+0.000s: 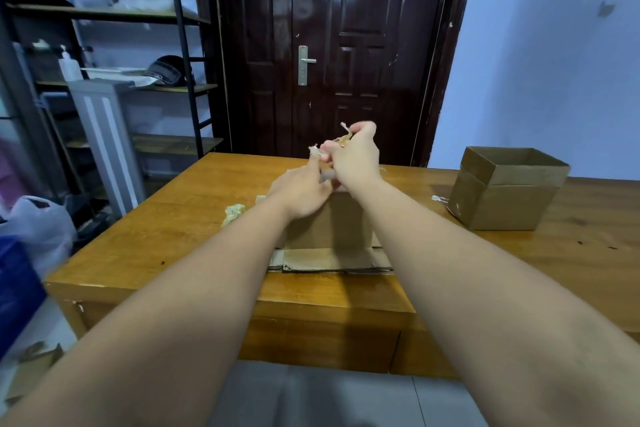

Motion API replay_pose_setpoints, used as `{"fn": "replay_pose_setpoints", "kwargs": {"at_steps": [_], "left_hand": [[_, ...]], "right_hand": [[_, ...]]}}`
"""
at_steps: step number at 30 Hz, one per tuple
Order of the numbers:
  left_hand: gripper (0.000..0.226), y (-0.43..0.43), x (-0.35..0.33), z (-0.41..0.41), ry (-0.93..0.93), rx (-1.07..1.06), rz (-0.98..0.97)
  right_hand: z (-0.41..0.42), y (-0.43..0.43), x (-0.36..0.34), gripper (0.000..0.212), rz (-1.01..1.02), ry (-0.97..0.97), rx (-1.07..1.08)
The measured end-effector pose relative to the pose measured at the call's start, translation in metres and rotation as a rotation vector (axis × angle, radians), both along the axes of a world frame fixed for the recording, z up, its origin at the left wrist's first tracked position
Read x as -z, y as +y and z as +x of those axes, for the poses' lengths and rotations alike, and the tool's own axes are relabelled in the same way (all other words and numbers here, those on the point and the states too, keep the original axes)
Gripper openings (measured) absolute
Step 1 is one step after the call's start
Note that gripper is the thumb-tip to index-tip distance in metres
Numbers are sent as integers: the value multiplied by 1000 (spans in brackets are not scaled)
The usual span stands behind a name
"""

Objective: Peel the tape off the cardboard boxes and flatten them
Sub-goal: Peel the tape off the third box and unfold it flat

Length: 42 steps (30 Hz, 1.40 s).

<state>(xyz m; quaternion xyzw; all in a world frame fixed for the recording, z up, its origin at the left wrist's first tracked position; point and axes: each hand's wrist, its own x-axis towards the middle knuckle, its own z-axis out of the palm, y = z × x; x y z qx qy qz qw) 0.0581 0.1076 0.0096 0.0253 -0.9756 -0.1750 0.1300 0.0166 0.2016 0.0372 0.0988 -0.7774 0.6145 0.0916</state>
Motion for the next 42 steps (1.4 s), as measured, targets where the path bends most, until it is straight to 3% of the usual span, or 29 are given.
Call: {"fn": "replay_pose_setpoints", "kwargs": {"at_steps": [2, 6, 8, 11, 13, 15, 16, 18, 21, 25, 31, 34, 36, 38, 42], "left_hand": [[68, 2, 2, 0, 37, -70, 19], [63, 4, 6, -7, 41, -74, 12], [55, 2, 4, -10, 40, -67, 114], [51, 3, 1, -12, 62, -105, 253], [50, 8, 1, -9, 102, -128, 206], [47, 11, 3, -5, 171, -149, 161], [44, 11, 5, -5, 199, -161, 179], [34, 9, 8, -9, 241, -184, 289], [24, 7, 8, -13, 291, -192, 490], [25, 7, 3, -12, 378, -237, 798], [30, -8, 3, -5, 410, -115, 1166], [35, -23, 6, 0, 452, -245, 1300], [23, -31, 8, 4, 341, -271, 1372], [12, -38, 12, 6, 217, -287, 1308], [35, -64, 32, 2, 201, -284, 808]], "right_hand": [[-4, -4, 10, 11, 94, 39, 8], [-7, -3, 17, 29, 221, 92, -25], [-6, -3, 14, 37, 241, 65, -88], [-5, 0, 10, 27, 145, -22, -165], [-6, 2, 11, 16, 55, -17, -206], [-9, 6, 13, 34, -5, -38, -215], [-11, 6, 14, 32, -15, -53, -221], [-13, 7, 16, 19, -13, -39, -245], [-13, 6, 18, 19, -4, 7, -244], [-8, -4, 19, 22, 169, 93, -188], [4, -11, 23, 39, 506, 170, -157], [10, -12, 29, 44, 806, 326, -130], [10, -15, 35, 45, 974, 434, -131], [8, -15, 34, 46, 1002, 404, -186], [5, -16, 29, 49, 1063, 278, -218]]}}
